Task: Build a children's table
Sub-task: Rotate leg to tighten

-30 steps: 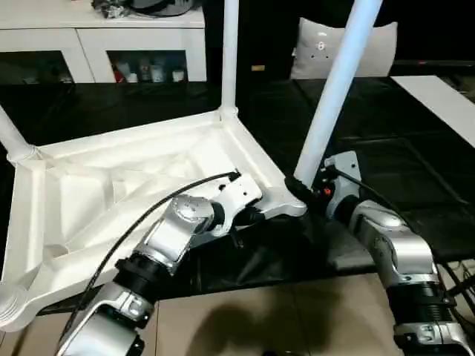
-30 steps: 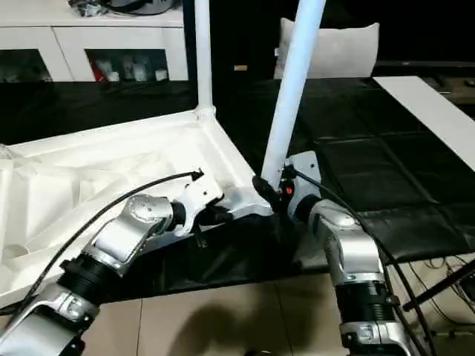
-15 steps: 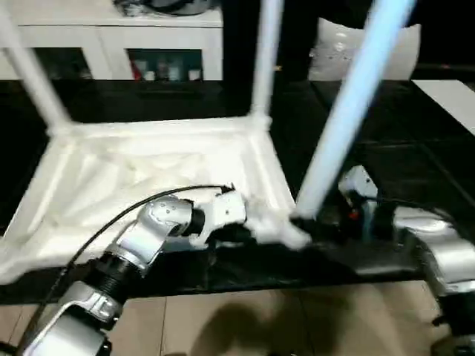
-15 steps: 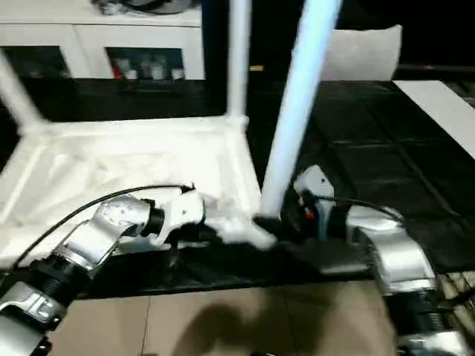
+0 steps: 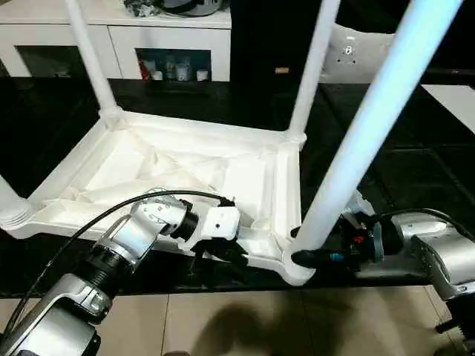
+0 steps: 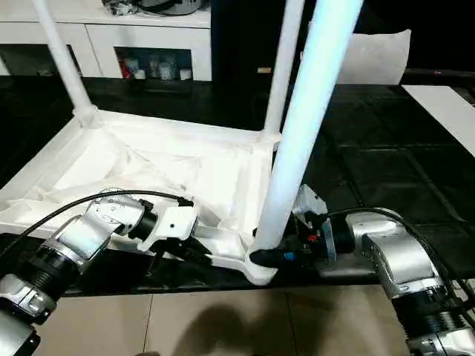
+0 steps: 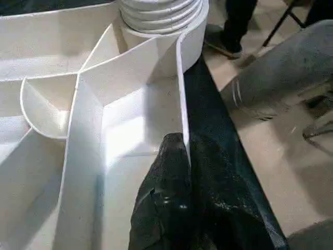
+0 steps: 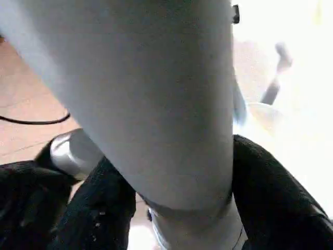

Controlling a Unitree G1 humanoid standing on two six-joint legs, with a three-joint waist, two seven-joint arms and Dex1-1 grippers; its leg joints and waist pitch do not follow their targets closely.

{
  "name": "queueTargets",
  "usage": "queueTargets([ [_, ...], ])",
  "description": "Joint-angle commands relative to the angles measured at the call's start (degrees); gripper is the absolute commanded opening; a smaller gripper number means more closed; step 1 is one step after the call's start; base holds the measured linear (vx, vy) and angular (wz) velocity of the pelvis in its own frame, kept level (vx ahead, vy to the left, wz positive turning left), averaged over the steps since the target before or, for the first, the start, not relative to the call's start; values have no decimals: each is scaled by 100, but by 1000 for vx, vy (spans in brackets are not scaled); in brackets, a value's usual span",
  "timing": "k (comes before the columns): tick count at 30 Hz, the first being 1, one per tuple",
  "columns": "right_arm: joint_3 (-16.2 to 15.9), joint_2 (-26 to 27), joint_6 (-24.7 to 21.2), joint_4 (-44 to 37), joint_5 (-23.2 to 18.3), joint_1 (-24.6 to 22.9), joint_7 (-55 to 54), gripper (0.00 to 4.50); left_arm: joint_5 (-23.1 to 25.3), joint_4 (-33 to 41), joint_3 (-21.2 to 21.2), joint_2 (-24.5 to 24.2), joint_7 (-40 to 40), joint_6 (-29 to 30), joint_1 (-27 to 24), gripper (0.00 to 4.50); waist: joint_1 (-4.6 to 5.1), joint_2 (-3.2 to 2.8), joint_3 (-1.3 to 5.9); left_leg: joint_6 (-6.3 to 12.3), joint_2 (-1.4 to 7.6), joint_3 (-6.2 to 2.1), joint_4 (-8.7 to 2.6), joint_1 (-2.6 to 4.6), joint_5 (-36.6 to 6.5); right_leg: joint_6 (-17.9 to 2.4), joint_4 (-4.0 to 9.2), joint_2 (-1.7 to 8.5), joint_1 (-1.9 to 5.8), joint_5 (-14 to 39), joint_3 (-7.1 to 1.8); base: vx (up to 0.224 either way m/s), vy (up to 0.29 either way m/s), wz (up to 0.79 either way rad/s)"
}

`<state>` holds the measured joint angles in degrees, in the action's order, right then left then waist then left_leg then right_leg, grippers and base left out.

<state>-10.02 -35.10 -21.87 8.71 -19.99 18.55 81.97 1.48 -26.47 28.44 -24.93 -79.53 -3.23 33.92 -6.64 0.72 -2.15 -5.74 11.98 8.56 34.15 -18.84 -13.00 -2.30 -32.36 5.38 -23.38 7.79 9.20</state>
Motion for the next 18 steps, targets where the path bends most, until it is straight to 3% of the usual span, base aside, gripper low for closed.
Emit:
queueTargets([
  [1, -79, -89, -78, -196, -126, -33, 158, 241, 128, -61, 178, -12, -181, -110, 72, 0, 16, 42, 370, 462, 155, 68, -374, -81, -429, -609, 322, 354, 411, 1920, -366, 0, 0, 0],
  [6, 3, -21, -385, -378, -379, -127, 194, 218, -71, -11, 37, 59, -198, 187, -12, 0, 9, 47, 369, 420, 150, 70, -378, -77, -452, -538, 341, 354, 408, 2042, -360, 0, 0, 0],
  [11, 133, 262, -749, -584, -452, -247, -513, 216, -388, 309, -260, 232, 132, 968, -168, 0, 24, 37, 364, 371, 145, 68, -384, -89, -437, -541, 339, 347, 412, 2008, -364, 0, 0, 0],
  [13, 213, 592, -730, -496, -147, -178, -1309, 216, -393, 442, -402, 381, 549, 1297, -196, 0, 65, 44, 340, 296, 118, 72, -388, -83, -583, -419, 382, 346, 398, 2361, -343, 0, 0, 0],
  [14, 266, 830, -835, -384, 86, -89, -1911, 216, -412, 456, -579, 595, 1020, 1535, -188, 0, 112, 57, 310, 161, 41, 85, -363, -72, -728, -161, 475, 314, 370, 2929, -286, 0, 0, 0],
  [18, 453, 1308, -1046, -54, 466, 140, -3070, 208, -389, 459, -880, 1029, 1902, 2064, -148, 0, 275, 55, 307, 78, -9, 61, -316, -83, -930, 208, 599, 302, 368, 3457, -166, 0, 0, 0],
])
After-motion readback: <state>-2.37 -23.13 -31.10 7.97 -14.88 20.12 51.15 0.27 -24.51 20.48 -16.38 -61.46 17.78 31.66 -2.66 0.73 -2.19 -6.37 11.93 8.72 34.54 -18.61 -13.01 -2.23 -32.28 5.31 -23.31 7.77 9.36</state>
